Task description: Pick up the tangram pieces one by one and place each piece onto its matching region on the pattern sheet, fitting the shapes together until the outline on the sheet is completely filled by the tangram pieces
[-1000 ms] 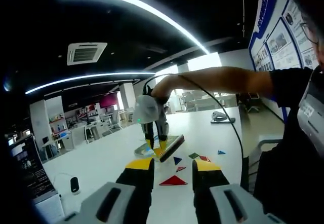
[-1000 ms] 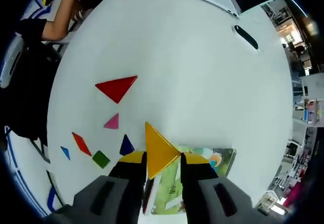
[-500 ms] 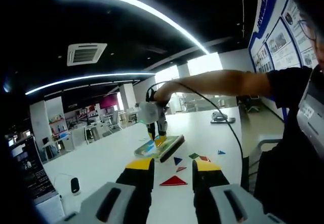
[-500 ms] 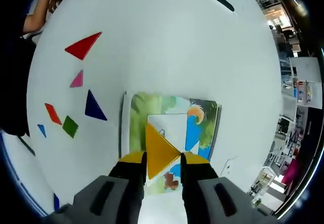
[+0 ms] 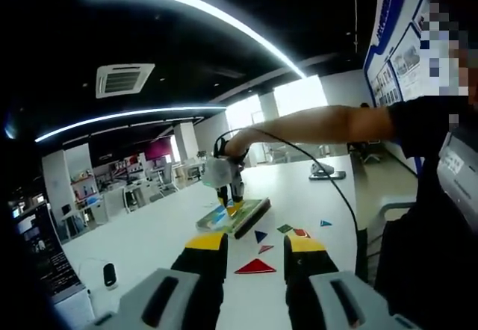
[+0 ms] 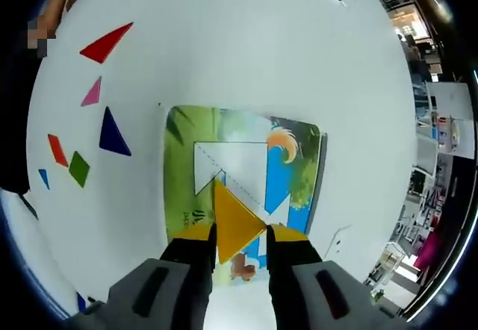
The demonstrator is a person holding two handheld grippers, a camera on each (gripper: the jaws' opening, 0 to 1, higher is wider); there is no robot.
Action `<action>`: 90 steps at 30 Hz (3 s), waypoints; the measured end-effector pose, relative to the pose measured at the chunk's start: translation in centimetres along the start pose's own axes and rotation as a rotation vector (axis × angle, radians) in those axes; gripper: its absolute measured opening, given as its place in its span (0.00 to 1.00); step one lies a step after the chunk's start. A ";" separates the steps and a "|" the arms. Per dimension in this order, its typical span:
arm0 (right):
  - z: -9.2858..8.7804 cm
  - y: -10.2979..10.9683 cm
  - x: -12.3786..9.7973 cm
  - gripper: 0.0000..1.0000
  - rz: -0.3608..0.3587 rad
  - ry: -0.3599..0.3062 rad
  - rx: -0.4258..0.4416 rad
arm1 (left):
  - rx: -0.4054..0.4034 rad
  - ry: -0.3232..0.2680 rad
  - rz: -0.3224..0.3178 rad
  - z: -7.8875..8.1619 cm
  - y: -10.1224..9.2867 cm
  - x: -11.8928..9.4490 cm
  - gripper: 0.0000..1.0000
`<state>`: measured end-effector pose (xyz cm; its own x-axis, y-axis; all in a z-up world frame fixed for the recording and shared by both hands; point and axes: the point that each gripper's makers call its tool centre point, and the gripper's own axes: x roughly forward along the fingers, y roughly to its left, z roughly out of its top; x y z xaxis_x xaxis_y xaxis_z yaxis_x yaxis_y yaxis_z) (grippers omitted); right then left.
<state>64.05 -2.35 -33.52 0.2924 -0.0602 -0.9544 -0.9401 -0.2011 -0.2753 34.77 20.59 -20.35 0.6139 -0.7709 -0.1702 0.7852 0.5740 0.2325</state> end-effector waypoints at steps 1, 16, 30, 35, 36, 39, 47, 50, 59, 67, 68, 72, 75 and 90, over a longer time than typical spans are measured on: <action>0.1 0.1 0.0 0.28 -0.002 -0.007 0.008 | -0.001 -0.001 0.002 0.0 0.0 0.0 0.32; 0.3 0.2 0.5 0.28 -0.010 -0.012 0.029 | -0.003 -0.001 0.015 -0.1 0.4 -0.3 0.32; 0.4 0.1 0.8 0.28 -0.011 0.002 0.051 | 0.005 0.007 0.026 -0.1 0.5 -0.4 0.32; 0.5 0.2 0.9 0.28 -0.012 0.025 0.037 | 0.006 0.011 0.027 -0.1 0.5 -0.4 0.32; 0.5 0.2 0.9 0.28 -0.011 0.026 0.036 | 0.007 0.009 0.026 -0.1 0.5 -0.4 0.32; 0.5 0.1 0.9 0.28 -0.007 0.029 0.042 | 0.008 0.005 0.026 0.0 0.6 -0.5 0.32; 0.5 0.1 1.0 0.29 0.000 0.021 0.054 | 0.010 0.005 0.028 0.0 0.5 -0.5 0.32; 0.5 0.2 1.1 0.29 0.003 0.023 0.052 | 0.015 0.007 0.026 -0.1 0.3 -0.5 0.32; 0.7 0.3 1.1 0.29 0.010 0.046 0.035 | 0.022 0.007 0.023 -0.1 0.0 -0.4 0.32; 0.7 0.4 1.1 0.29 0.013 0.047 0.035 | 0.029 0.000 0.018 0.1 -0.2 -0.6 0.32; 0.7 0.4 1.1 0.29 0.013 0.047 0.035 | 0.029 -0.001 0.018 0.1 -0.2 -0.6 0.32; 0.7 0.5 1.2 0.29 0.015 0.049 0.039 | 0.029 0.002 0.015 0.0 -0.2 -0.4 0.32; 0.6 0.4 1.1 0.30 0.010 0.050 0.053 | 0.029 0.005 0.014 0.0 -0.2 -0.3 0.32; 0.6 -0.4 0.8 0.41 -0.062 0.035 0.027 | 0.033 0.000 0.014 0.1 -0.2 -0.5 0.32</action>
<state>64.52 -1.70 -34.21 0.3553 -0.0826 -0.9311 -0.9243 -0.1793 -0.3369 34.26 20.82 -20.25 0.6246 -0.7628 -0.1671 0.7735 0.5750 0.2664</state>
